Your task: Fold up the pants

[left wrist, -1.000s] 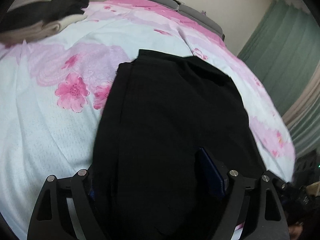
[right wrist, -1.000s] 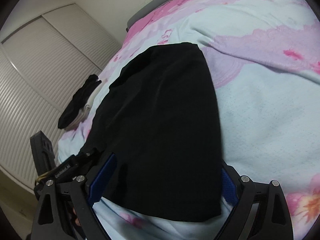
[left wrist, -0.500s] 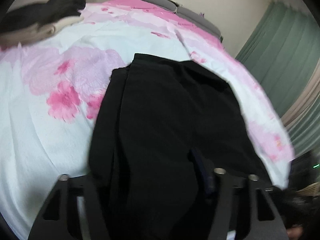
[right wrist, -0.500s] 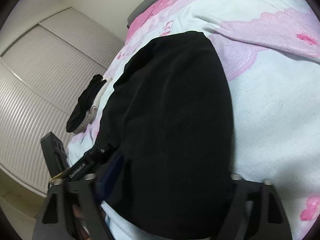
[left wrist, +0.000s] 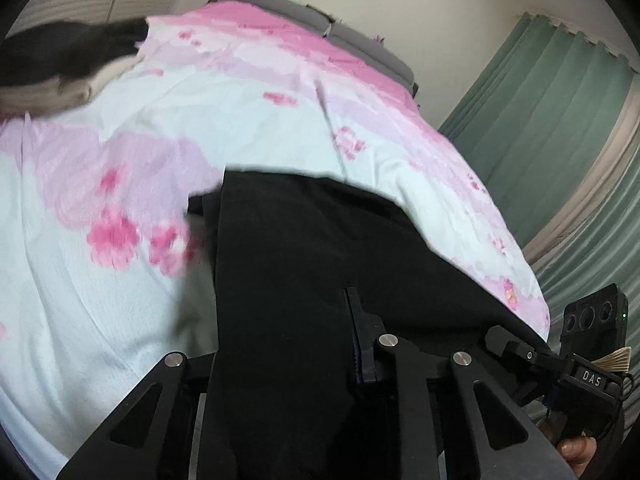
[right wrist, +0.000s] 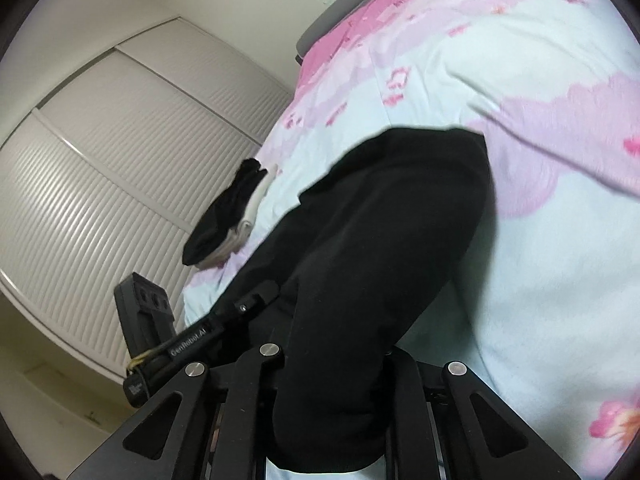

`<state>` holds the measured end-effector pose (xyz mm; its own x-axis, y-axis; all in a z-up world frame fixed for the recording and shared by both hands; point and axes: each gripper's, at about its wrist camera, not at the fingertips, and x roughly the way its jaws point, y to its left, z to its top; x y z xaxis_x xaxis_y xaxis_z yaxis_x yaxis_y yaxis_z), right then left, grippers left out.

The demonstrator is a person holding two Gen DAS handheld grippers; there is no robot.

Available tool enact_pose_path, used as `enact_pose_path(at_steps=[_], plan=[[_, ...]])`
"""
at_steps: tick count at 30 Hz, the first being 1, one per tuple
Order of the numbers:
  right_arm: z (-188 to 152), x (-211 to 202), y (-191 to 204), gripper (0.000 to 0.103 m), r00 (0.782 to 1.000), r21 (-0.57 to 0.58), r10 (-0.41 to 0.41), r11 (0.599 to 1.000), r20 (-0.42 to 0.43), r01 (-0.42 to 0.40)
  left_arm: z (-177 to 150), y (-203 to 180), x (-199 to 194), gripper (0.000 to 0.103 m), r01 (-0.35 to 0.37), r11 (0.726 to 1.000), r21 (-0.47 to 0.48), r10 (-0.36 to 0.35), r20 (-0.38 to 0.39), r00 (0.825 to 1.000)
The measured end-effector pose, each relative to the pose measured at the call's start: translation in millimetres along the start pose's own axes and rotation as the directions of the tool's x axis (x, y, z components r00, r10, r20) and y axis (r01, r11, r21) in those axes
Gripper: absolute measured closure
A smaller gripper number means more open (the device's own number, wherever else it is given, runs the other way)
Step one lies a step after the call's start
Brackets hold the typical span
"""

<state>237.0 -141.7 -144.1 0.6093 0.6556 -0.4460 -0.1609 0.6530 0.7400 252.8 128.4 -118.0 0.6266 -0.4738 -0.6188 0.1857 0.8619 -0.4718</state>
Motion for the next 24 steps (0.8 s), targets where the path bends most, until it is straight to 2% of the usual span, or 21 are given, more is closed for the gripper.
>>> enact_pose_path(at_steps=[7, 15, 20, 24], plan=[[24.7, -20.8, 37.7, 0.088, 0.999, -0.053, 0.027, 0.998, 0.046, -0.025, 41.3, -16.3, -34.7, 0.088, -0.003, 0.999, 0.040, 0.002, 0.024, 1.000], [51.1, -36.5, 89.7, 0.089, 0.995, -0.124, 0.076, 0.990, 0.063, -0.068, 75.8, -21.3, -79.1, 0.089, -0.017, 0.997, 0.075, 0.012, 0.060, 0.998], [61.4, -38.1, 123.7, 0.089, 0.995, -0.174, 0.080, 0.982, 0.063, -0.068, 71.0, -15.5, -92.7, 0.089, 0.000, 0.999, 0.053, -0.003, 0.072, 0.997], [61.4, -41.4, 136.6, 0.089, 0.996, -0.219, 0.060, 0.975, 0.065, -0.045, 48.5, -10.6, -79.5, 0.088, 0.031, 0.999, 0.010, -0.031, 0.053, 0.998]])
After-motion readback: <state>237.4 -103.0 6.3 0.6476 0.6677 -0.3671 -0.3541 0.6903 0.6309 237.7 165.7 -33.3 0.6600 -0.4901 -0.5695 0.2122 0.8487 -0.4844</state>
